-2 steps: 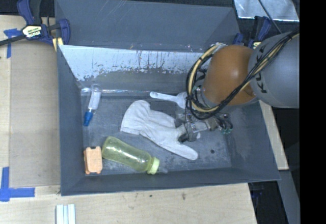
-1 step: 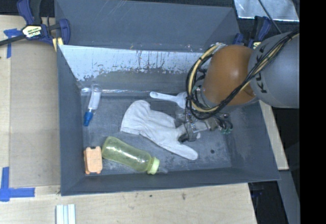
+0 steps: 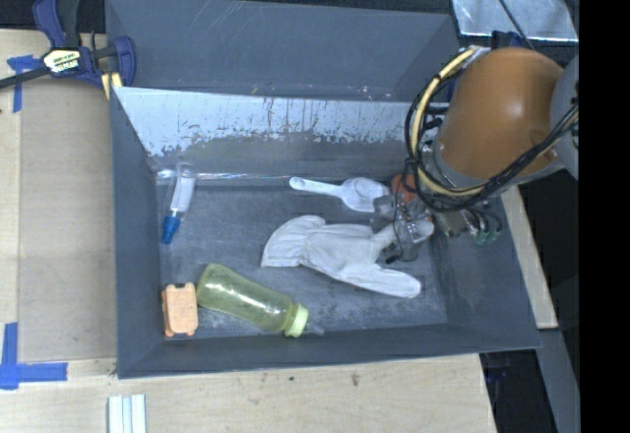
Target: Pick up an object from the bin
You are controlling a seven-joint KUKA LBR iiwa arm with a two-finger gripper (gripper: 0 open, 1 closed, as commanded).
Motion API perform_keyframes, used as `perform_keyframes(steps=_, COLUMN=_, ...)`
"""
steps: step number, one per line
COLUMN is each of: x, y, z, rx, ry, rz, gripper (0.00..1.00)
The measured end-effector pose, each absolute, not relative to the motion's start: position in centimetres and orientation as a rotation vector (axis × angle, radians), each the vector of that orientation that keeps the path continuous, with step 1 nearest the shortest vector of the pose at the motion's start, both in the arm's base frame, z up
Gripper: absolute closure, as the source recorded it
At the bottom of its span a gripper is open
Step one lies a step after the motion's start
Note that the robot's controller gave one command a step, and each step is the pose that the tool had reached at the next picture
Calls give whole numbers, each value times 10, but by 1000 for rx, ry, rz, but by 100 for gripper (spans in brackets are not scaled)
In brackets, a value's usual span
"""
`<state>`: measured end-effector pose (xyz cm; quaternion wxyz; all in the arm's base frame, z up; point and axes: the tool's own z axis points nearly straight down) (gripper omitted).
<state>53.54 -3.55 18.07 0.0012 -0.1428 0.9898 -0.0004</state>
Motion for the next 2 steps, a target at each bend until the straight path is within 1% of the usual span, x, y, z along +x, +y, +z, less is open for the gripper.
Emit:
perform_keyframes(steps=1, x=535, y=-36, z=181, rx=-448, ry=3107, rz=-1, gripper=100)
perform_keyframes(steps=2, x=558, y=-35, z=231, rx=-509, ry=3102, rz=1, gripper=100)
